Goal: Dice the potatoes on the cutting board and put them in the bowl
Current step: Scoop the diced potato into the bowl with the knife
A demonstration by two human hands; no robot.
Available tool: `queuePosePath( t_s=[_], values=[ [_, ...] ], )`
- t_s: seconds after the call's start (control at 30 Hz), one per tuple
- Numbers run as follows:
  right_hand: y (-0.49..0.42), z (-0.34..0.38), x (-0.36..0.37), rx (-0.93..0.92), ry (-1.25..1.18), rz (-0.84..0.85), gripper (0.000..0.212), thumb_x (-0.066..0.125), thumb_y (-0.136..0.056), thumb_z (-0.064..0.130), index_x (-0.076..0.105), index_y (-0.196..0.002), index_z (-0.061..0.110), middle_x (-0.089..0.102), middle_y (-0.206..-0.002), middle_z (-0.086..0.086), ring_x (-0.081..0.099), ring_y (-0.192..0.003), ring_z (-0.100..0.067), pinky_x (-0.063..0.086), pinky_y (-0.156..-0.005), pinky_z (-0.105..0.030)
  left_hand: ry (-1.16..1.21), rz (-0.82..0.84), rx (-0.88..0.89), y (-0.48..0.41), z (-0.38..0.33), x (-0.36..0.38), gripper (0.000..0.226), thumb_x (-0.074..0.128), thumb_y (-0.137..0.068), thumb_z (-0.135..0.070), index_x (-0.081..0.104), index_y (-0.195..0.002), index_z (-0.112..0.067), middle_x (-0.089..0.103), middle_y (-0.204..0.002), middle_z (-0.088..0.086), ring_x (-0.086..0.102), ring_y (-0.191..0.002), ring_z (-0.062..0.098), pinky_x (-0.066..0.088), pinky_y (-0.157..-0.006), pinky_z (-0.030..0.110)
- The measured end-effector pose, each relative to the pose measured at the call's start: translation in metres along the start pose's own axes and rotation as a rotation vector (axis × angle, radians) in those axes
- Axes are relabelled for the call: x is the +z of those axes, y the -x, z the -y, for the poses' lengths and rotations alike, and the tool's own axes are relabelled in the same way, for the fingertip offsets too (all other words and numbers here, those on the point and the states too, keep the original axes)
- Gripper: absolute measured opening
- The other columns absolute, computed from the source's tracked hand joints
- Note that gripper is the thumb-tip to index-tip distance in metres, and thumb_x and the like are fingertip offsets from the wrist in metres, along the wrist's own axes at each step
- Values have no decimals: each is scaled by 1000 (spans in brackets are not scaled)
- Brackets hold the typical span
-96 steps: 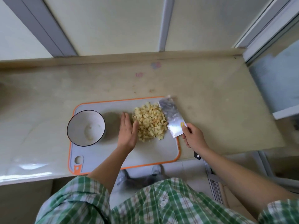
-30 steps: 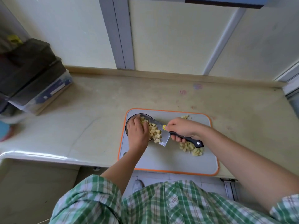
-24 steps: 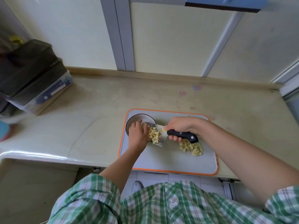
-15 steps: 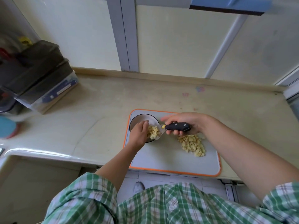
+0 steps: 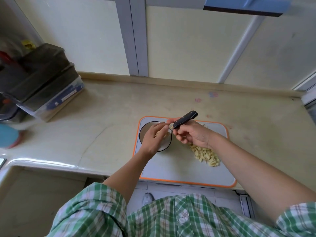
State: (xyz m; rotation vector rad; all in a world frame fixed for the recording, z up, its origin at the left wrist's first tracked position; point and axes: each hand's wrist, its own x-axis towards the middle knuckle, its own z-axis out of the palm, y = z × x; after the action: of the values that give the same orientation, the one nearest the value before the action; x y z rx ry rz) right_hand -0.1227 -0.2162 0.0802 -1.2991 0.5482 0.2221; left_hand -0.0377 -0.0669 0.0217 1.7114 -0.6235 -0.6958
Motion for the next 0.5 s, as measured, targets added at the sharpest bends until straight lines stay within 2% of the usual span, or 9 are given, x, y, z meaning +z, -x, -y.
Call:
queuePosePath(
  t_s=[0.07, 0.13, 0.2, 0.27, 0.37, 0.5],
  values=[
    [0, 2, 6, -76, 75, -57, 25, 61, -87, 8, 58, -111, 10, 53, -66, 0, 48, -50, -11, 29, -39, -19, -12, -65, 15, -2, 0, 5, 33, 53, -85, -48, 69, -100, -24, 66, -105, -6, 59, -103, 7, 44, -88, 22],
    [0, 3, 13, -133, 124, -128, 12, 59, -95, 20, 58, -103, 12, 49, -61, 1, 46, -47, -11, 27, -39, -19, -79, -119, 22, -6, 5, 8, 20, 55, -85, -38, 65, -90, -21, 66, -94, -5, 60, -96, 13, 48, -82, 29],
    [-1, 3, 19, -162, 135, -190, 11, 56, -96, 23, 57, -98, 12, 46, -58, 0, 45, -44, -13, 27, -39, -19, -159, -142, 19, -11, 10, 7, 6, 57, -86, -21, 61, -82, -19, 64, -88, -2, 60, -90, 16, 47, -77, 31],
    [-4, 4, 23, -184, 121, -257, 7, 54, -96, 18, 56, -93, 12, 43, -55, 0, 43, -42, -14, 26, -39, -19, -282, -166, -4, -14, 15, 4, 12, 61, -85, -12, 60, -77, -21, 63, -89, 0, 57, -87, 16, 42, -73, 27],
    [-4, 6, 22, -208, 58, -365, 9, 50, -95, 15, 54, -88, 14, 38, -50, 4, 40, -39, -13, 25, -39, -19, -446, -166, -56, -17, 19, -1, 3, 66, -84, -15, 68, -84, -17, 62, -97, 1, 56, -89, 16, 38, -70, 24],
    [-1, 9, 13, -250, 25, -426, 16, 47, -94, 16, 54, -79, 17, 34, -49, 4, 37, -39, -13, 24, -40, -18, -585, -157, -104, -20, 24, -4, 9, 63, -87, -17, 71, -91, -16, 60, -103, 3, 54, -95, 20, 27, -63, 23]
  ],
)
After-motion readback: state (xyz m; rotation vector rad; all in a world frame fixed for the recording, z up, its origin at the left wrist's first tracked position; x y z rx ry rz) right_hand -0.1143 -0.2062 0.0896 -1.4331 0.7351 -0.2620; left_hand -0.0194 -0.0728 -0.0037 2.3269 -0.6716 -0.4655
